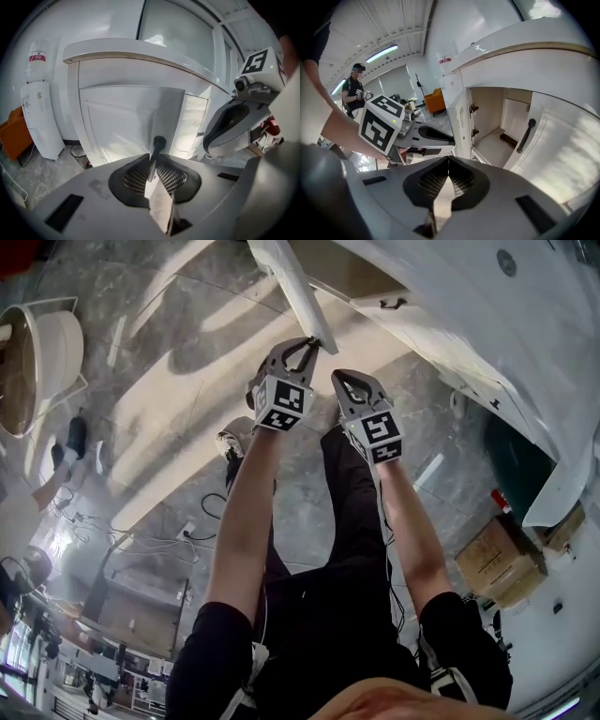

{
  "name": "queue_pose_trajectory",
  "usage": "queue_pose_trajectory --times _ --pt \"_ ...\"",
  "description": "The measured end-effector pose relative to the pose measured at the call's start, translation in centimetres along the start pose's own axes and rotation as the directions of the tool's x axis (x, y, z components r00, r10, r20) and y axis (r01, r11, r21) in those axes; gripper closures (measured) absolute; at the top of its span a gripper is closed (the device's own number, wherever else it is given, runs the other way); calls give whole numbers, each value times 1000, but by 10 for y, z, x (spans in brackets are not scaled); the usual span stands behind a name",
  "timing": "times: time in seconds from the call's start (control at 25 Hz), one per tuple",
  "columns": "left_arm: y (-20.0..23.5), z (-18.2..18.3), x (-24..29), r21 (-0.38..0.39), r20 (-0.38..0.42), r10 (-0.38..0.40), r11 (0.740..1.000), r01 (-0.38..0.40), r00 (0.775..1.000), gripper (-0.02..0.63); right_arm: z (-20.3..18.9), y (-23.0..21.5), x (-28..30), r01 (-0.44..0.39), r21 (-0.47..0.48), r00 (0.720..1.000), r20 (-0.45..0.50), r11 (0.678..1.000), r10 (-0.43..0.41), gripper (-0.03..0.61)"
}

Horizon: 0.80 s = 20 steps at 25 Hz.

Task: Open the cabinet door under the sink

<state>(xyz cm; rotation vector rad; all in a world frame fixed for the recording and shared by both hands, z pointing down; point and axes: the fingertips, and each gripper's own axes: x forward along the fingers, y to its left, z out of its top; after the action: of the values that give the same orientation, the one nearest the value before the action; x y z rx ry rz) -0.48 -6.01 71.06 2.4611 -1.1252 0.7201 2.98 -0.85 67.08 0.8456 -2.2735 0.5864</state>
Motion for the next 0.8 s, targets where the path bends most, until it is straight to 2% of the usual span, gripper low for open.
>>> queue_pose_trajectory --times 0.32,0.4,0.56,0.8 --pt "21 -22 -34 65 -7 -39 997 40 999 565 -2 33 21 28 47 1000 9 999 -29 520" --pt "34 -29 -46 81 -5 -33 996 34 999 565 -1 45 30 22 51 1000 15 998 -23 520" --pt "65 -44 -70 65 3 -4 998 4 1000 565 2 67 47 11 55 1000 23 998 -12 520" --pt "106 -55 -95 119 -4 10 993 -9 1000 569 9 93 61 15 71 999 42 997 -18 520"
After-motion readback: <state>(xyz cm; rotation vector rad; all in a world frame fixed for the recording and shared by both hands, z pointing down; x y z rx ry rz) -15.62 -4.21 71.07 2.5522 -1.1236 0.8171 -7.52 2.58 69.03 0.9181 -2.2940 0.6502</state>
